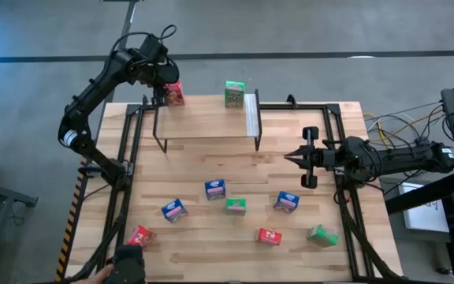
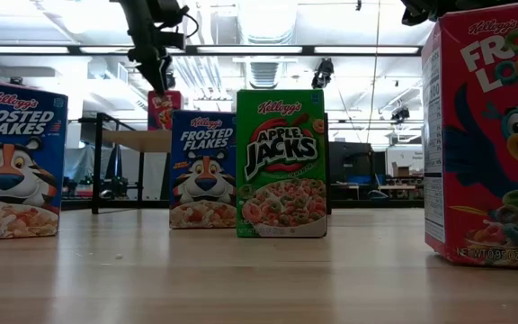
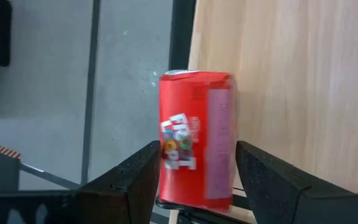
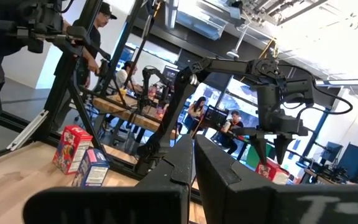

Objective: Stack cereal on shelf
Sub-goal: Put the top red cereal box on the shelf, then put the middle blue cereal box on the shelf

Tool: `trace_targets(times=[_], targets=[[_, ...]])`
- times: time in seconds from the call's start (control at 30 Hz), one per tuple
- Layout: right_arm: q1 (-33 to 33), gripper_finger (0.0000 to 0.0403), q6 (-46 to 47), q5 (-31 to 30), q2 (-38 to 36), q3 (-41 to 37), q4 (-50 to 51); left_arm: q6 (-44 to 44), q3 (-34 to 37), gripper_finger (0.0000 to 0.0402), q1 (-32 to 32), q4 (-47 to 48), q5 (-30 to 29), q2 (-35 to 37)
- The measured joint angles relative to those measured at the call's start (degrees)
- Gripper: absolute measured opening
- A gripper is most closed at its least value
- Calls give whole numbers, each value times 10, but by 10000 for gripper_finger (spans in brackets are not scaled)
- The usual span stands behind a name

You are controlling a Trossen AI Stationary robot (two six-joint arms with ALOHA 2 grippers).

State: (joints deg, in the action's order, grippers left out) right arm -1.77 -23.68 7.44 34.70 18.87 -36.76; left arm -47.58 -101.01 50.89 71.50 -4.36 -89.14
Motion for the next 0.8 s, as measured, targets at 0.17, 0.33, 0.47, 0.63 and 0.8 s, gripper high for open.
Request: trace_targets(times=[0.17,0.33,0.47,0.63,0.8], targets=[[0,9,-1,0,0,0,0,-1,-11,192,0,-2,-8,0],[0,9,-1,0,0,0,0,0,-14,191,0,-3,-8,0],[0,9,-1,0,0,0,0,0,-17,191,0,0,-8,0],[0,9,-1,0,0,0,0,26,-63,191,-3,22,-9,1],[0,9,0,0,0,0,-1,149,-137,191,-5,61,52,2]])
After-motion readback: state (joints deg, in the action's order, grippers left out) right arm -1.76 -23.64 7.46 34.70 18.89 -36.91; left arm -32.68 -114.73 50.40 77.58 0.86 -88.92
